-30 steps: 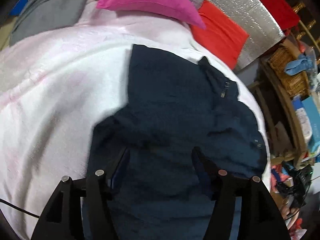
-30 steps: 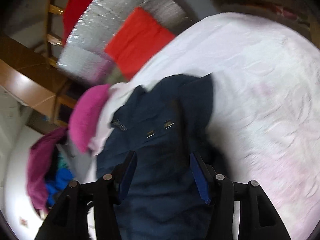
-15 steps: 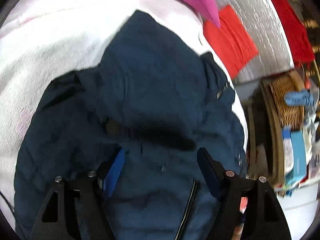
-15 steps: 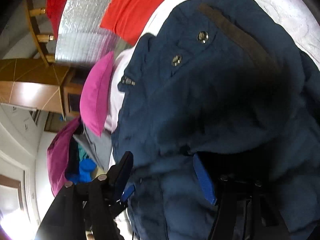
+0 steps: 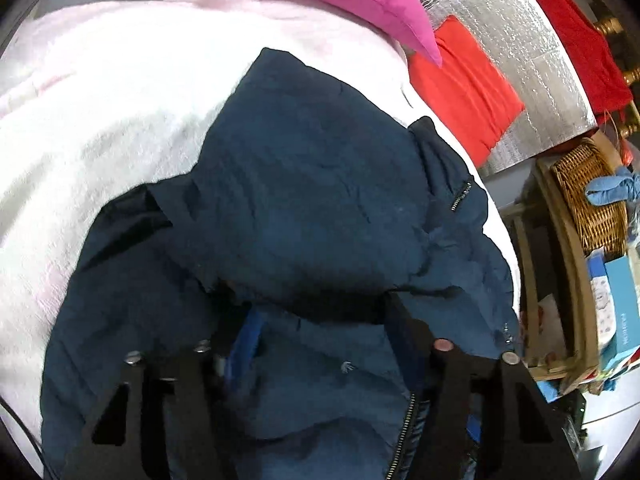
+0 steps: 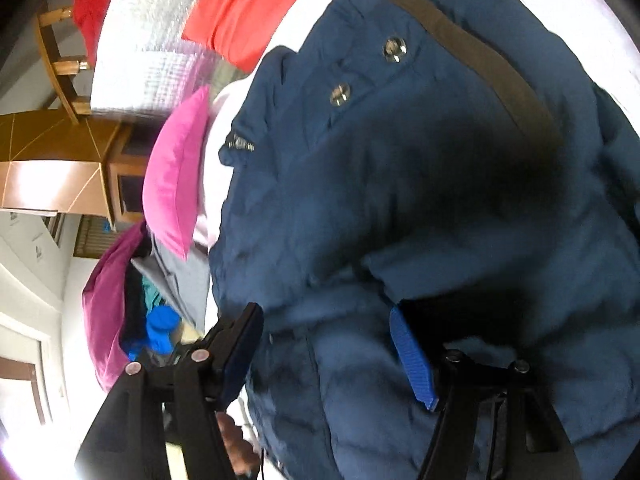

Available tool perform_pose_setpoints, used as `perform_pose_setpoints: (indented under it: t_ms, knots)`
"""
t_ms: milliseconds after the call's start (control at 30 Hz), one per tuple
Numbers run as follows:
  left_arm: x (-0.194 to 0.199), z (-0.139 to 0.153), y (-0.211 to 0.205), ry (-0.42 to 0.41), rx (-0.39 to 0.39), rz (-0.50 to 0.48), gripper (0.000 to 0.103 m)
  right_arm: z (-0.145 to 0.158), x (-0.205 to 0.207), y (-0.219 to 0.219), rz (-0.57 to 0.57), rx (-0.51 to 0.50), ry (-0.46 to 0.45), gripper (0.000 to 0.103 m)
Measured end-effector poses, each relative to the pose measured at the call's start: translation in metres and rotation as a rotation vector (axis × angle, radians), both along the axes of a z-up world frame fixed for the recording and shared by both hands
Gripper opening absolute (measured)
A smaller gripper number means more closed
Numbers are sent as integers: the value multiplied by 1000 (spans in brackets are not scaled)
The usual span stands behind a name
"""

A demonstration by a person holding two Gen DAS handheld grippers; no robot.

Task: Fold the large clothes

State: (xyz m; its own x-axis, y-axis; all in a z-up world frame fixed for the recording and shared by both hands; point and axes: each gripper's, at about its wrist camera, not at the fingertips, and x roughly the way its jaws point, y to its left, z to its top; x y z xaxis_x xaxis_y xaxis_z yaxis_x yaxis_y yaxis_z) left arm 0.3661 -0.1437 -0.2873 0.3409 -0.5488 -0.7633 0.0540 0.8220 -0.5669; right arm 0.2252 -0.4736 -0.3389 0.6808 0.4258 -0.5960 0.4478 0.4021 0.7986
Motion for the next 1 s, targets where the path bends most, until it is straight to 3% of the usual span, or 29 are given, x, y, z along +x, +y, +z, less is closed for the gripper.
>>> perform_pose_setpoints:
  t_ms: [100,367,467,533,633,800,900,1000]
  knots:
    - [-1,-2,-2,-4,12,7,62,-4,-7,-3,-18,8,20,69]
    - [2,-6,-5,5,13,17,64,-12,-21,-39,-281,20,-41,69]
    - [3,-6,-4,2,10,7,64,-14,-20,-45,-326,17,-61,67]
    - [3,-5,-3,-2,9,7,59,-13,-19,-46,-335,-4,-55,47]
    - [3,-2,-3,-17,11,-1,49,2,-18,-42,-315,-120,-48,30]
    - [0,3,-3,-48,23,-20,45,32,-16,-31,-288,-330,-73,27]
    - [2,-7,-7,-21,65,-40,46,13,-6,-32,-261,-297,19,27]
    - [2,-4,-8,-28,87,-52,48,9,-7,-35,-258,-247,18,27]
